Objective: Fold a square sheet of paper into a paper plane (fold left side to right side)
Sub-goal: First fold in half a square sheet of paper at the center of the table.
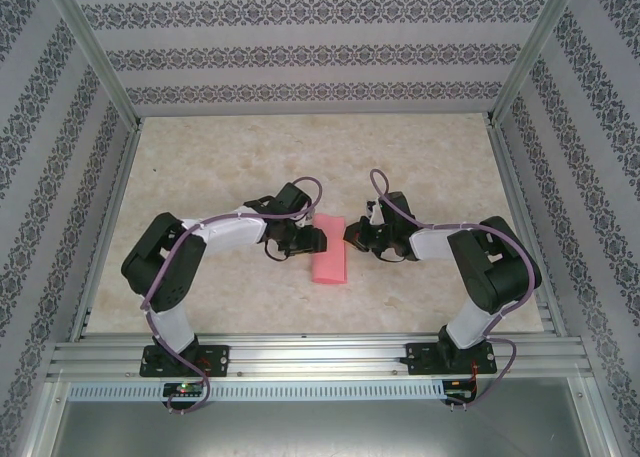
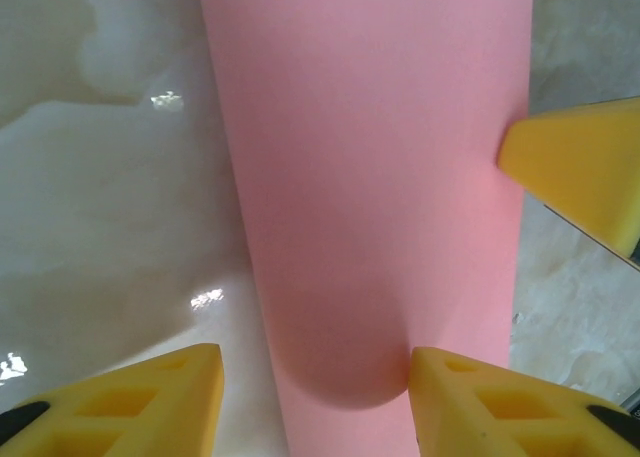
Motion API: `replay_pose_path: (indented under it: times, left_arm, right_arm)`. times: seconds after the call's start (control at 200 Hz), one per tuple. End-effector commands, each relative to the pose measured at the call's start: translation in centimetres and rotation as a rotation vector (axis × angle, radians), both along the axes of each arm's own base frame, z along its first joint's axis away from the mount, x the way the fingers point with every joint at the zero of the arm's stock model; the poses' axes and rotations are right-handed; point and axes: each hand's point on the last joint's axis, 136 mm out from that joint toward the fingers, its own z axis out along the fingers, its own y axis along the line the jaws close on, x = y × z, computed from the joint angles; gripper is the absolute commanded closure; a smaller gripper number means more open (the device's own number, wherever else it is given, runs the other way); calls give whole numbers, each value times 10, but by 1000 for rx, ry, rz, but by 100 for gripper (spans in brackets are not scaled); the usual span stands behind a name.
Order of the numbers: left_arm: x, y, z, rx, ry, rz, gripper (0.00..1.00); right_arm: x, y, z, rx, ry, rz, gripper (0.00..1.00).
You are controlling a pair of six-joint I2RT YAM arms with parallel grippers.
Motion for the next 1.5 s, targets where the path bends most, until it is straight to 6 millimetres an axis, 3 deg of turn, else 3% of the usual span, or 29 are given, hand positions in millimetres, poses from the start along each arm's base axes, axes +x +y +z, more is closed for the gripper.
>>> replay_pose_path:
  times: [0.0,0.18,0.37,0.595,0.959,1.494]
  left_arm:
    - [4,-12,7,-22,-11,-8,49]
    - [4,-14,2,-9,-4,-9,59]
    - [5,-16,-3,6,-2,-8,62]
    - [6,-14,-8,37,1,-4,63]
    - [4,-14,-11,87,3,-25,58]
    - [-1,-17,-16,151,-4,-91,63]
  right_arm:
    - [11,-3,12,-3,-53,-2,96]
    - [12,-7,15,-7,-63,-3,83]
    - [11,-29,20,-67,-83,-23,69]
    - [7,-45,24,-111,-96,-42,67]
    - [5,-44,22,-110,-88,-40,67]
    - [1,-43,20,-120,-78,-32,67]
